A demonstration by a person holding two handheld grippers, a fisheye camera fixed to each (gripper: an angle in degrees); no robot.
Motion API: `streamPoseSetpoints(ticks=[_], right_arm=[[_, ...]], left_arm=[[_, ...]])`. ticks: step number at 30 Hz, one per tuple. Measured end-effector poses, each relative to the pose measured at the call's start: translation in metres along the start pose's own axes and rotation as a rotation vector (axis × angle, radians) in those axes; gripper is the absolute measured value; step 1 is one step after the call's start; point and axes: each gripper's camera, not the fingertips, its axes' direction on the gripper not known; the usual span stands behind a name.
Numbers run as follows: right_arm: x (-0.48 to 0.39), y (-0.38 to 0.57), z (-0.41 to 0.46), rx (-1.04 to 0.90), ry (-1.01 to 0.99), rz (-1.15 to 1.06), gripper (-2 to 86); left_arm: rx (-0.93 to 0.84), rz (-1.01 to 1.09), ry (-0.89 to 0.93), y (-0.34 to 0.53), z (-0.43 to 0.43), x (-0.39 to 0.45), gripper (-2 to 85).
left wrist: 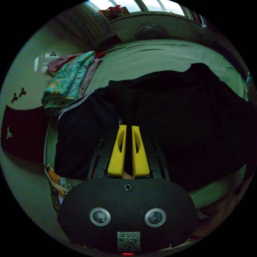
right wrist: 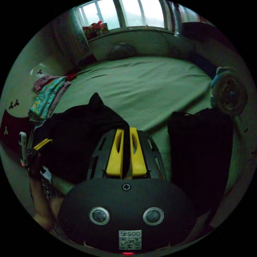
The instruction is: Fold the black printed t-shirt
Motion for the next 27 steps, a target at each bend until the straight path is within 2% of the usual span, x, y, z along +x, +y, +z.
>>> streamPoseSetpoints(ticks=[5,12,20,27], right_arm=[[0.013,0.006,0.011,-0.084,0.119,0.095,0.4],[-0.017,0.033,-0.014,0.062,0.047,-0.07,3.7],[-0.07,0.06,-0.005,0.024,-0.08,-0.196,6.5],[-0.127,0.079,0.018,0.03,-0.043,-0.261,12.0]], left_arm=[[-0.079,-0.017,-0.033,0.004,-0.01,-0.002,5.1],[-0.008,-0.155,0.082,0.028,-0.049,-0.036,0.7],[-0.034,-0.076,0.158,0.046,-0.068,-0.032,-0.6],[0.007,0.002,0.199,0.061,-0.091,-0.026,-0.6]])
